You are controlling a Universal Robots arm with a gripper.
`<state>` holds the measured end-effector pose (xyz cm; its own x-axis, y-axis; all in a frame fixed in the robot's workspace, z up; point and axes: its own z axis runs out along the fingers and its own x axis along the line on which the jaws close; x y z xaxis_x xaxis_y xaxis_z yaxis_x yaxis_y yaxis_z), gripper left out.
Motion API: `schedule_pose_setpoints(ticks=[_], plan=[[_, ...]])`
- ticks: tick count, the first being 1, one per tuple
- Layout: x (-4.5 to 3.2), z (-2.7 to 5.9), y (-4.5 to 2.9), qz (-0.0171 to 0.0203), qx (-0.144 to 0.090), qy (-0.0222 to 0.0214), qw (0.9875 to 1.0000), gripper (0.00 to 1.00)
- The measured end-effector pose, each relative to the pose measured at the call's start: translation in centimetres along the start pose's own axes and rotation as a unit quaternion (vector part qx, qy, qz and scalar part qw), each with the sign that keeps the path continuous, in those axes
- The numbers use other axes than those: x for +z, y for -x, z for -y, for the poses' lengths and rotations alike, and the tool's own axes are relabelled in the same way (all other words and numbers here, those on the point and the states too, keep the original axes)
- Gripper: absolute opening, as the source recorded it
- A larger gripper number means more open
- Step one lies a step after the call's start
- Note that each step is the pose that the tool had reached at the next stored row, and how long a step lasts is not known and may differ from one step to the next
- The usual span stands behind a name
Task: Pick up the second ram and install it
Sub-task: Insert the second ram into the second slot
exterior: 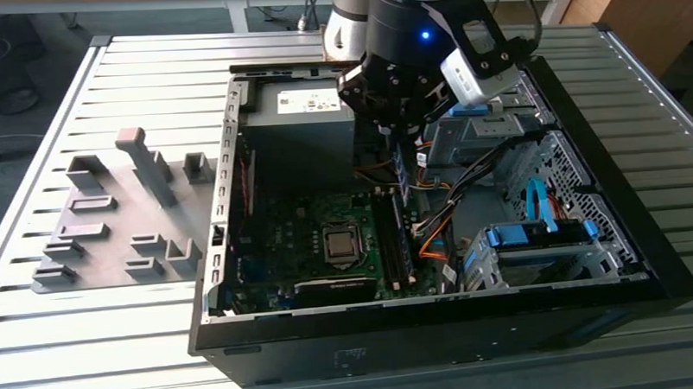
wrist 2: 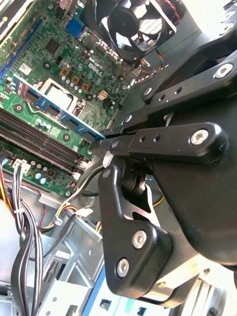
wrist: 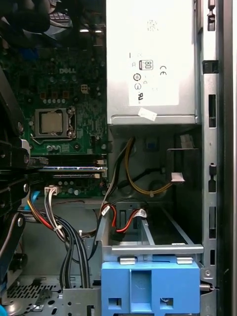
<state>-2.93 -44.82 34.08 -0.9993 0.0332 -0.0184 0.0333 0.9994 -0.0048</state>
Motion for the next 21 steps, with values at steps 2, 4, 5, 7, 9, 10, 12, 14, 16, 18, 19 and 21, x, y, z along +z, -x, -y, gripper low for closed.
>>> schedule_pose_setpoints(ticks=[2, 4, 5, 7, 9, 10, 12, 14, 16, 18, 19, 21], plan=[[0.20, 0.00, 0.02, 0.0000, 0.000, 0.0001, 1.0000, 0.14], [0.50, 0.00, 0.03, 0.0000, 0.000, 0.0000, 1.0000, 0.14], [0.68, 0.00, 0.03, -0.0001, -0.001, 0.0000, 1.0000, 0.14], [1.03, 0.00, 0.03, 0.0000, -0.003, 0.0001, 1.0000, 0.14], [1.16, -0.01, 0.03, 0.0000, -0.004, 0.0001, 1.0000, 0.14], [1.15, -0.01, 0.03, 0.0000, -0.004, 0.0001, 1.0000, 0.14], [1.16, -0.01, 0.03, 0.0000, -0.004, 0.0000, 1.0000, 0.14], [1.16, 0.00, 0.03, 0.0000, -0.004, -0.0001, 1.0000, 0.14], [1.16, -0.01, 0.03, 0.0000, -0.004, -0.0001, 1.0000, 0.14], [1.16, 0.00, 0.03, 0.0000, -0.004, -0.0001, 1.0000, 0.14], [1.16, -0.01, 0.03, 0.0000, -0.004, -0.0001, 1.0000, 0.14], [1.16, -0.01, 0.03, 0.0000, -0.004, -0.0001, 1.0000, 0.14]])
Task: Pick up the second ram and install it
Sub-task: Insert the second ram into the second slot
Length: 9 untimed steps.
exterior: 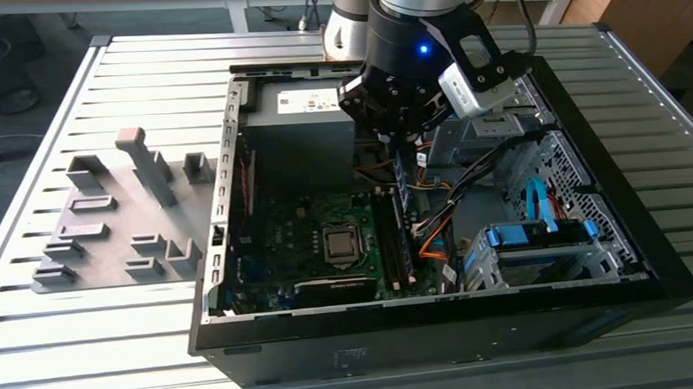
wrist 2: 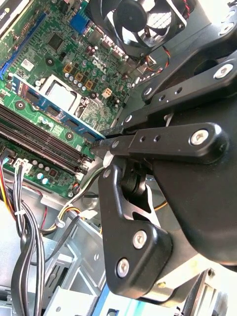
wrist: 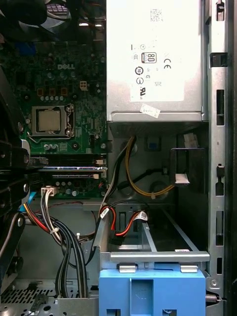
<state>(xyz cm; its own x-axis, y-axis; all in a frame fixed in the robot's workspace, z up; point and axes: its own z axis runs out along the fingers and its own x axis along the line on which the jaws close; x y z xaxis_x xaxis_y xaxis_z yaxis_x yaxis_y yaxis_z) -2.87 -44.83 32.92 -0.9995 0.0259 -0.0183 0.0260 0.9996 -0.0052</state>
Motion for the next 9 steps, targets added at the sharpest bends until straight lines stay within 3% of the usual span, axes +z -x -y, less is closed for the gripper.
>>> schedule_pose_setpoints(ticks=[3, 9], plan=[[0.06, -0.01, 0.00, 0.0000, 0.000, 0.0000, 1.0000, 0.14], [1.09, -0.01, -0.01, -0.0017, 0.001, 0.0000, 1.0000, 0.14]])
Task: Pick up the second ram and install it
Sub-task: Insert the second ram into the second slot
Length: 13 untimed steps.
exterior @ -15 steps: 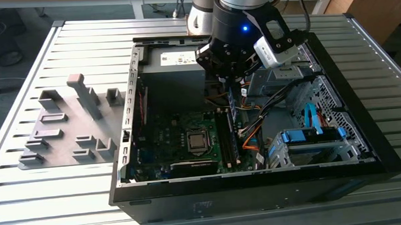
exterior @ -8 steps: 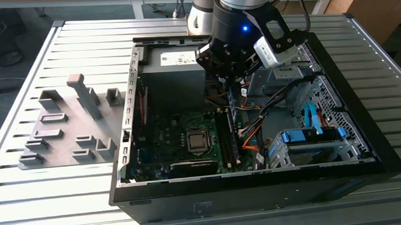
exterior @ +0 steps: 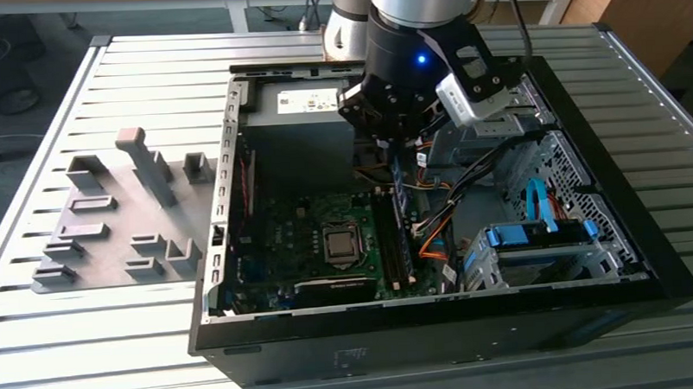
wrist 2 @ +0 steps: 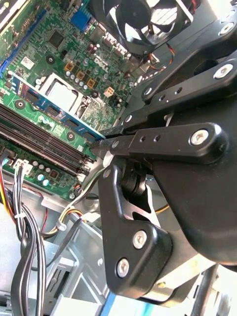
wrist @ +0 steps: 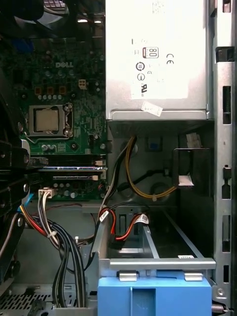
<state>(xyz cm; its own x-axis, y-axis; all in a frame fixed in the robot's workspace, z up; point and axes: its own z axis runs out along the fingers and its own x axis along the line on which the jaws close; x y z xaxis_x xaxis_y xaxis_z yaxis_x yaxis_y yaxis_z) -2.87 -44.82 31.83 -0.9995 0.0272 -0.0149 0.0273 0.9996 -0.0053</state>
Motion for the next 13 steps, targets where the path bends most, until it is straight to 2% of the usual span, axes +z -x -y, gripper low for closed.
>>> schedule_pose_setpoints(ticks=[6, 13], plan=[[1.10, 0.06, 0.01, -0.0003, 0.000, 0.0000, 1.0000, 0.14], [2.06, 0.72, 0.00, -0.0008, -0.003, 0.0008, 1.0000, 0.14]])
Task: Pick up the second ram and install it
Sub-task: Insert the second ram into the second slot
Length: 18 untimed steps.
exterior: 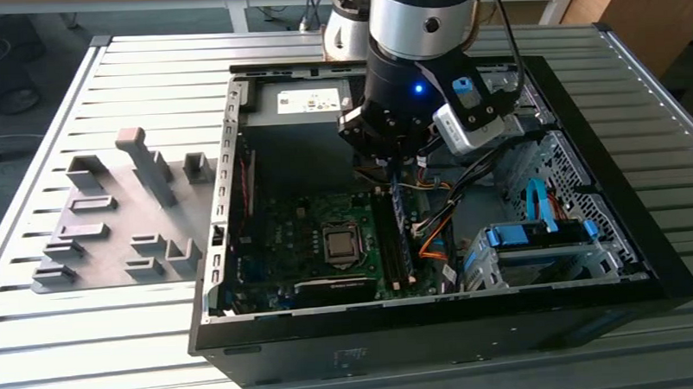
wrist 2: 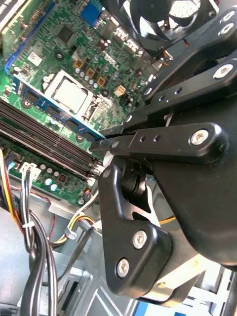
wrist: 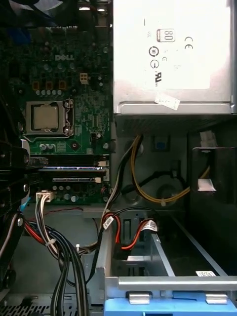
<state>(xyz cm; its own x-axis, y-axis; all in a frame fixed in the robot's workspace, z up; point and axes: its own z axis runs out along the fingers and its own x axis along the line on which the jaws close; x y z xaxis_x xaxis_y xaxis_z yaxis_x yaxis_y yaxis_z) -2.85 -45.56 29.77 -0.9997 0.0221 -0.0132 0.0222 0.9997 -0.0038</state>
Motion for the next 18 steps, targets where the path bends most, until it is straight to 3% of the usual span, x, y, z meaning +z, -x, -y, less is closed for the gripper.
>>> schedule_pose_setpoints(ticks=[11, 18], plan=[[0.94, 0.59, 0.00, -0.0021, -0.012, -0.0010, 0.9999, 0.14], [2.14, 0.68, -0.01, -0.0035, -0.012, -0.0010, 0.9999, 0.14]])
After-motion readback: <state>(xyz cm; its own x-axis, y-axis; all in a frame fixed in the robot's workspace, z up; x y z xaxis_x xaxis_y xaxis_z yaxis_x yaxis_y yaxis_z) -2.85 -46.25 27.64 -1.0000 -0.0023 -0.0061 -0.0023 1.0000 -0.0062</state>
